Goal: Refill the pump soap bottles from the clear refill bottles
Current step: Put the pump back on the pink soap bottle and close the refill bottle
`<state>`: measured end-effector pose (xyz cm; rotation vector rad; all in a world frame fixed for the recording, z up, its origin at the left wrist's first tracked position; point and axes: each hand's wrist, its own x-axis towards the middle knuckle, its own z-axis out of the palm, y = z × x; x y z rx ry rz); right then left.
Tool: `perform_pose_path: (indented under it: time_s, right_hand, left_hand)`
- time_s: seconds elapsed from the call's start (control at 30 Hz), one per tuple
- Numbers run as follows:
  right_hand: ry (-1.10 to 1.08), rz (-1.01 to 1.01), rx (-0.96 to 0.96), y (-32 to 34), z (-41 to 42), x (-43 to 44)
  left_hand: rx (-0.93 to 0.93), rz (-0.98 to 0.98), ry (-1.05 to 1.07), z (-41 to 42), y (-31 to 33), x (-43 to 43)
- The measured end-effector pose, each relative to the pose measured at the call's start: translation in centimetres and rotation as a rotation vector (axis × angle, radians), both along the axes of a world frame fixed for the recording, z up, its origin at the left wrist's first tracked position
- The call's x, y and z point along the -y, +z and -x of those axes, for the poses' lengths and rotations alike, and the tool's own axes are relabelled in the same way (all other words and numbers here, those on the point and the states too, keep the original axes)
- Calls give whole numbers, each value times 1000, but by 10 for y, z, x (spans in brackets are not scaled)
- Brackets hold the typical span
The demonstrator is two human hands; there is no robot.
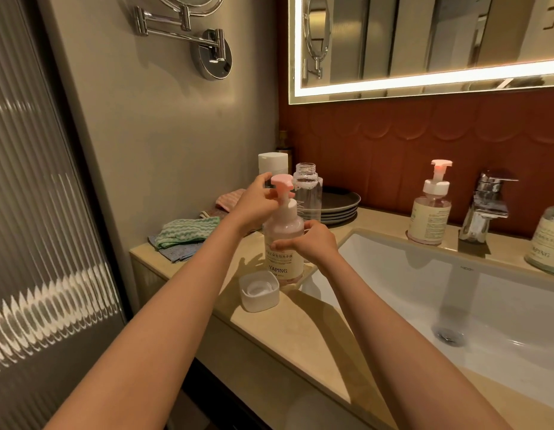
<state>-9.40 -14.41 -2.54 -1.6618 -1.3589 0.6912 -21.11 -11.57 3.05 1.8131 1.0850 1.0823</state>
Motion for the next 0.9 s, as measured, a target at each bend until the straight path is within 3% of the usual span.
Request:
perform_pose_path:
  time_s: [0.17,0.3,0.53,0.7,0.9]
  right_hand:
    - [-5,4,8,0,1,1]
    - [19,17,6,1,1,1]
    - [25,4,-17,-2,-1,-1]
    - [28,2,-29,-2,-1,-1]
    - [31,5,-32,-2,-2,-1]
  left_hand:
    - [20,65,-52,-4,9,0]
    - [12,2,102,-14,-6,-4]
    - [115,88,-69,-2,-5,-7]
    - [73,51,-2,1,-5,-11]
    - [1,78,-124,5,2,-8]
